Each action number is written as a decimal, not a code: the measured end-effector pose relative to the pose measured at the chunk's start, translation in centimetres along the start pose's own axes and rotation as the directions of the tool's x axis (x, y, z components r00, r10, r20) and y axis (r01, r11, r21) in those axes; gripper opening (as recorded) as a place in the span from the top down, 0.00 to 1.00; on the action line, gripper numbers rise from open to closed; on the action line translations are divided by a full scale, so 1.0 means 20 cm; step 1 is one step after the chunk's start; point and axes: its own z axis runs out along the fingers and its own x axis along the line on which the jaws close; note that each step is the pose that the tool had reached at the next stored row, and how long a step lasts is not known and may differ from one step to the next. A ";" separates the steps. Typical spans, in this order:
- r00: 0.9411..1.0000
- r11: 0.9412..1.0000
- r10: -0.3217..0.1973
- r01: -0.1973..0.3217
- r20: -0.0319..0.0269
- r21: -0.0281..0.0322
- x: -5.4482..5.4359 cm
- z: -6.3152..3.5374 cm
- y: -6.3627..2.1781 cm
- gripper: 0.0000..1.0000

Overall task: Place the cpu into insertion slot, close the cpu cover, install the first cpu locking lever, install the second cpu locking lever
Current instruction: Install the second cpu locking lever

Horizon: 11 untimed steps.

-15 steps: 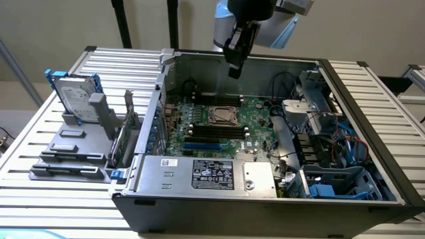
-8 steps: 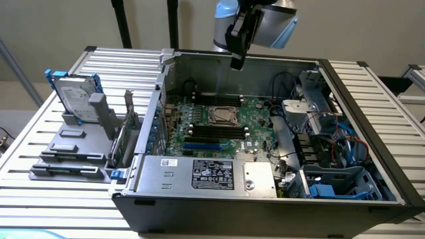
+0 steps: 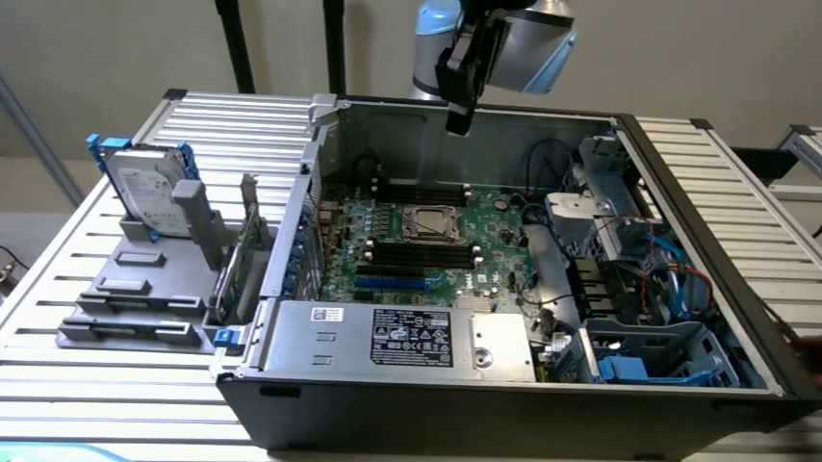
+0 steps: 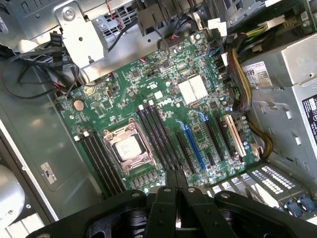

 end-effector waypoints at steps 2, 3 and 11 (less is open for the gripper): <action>1.000 1.000 0.000 0.000 0.000 0.000 0.00 0.000 0.000 0.89; 1.000 1.000 0.000 0.000 0.000 0.000 0.00 0.000 0.000 0.89; 1.000 1.000 0.003 -0.003 0.000 0.000 0.00 0.000 0.002 0.89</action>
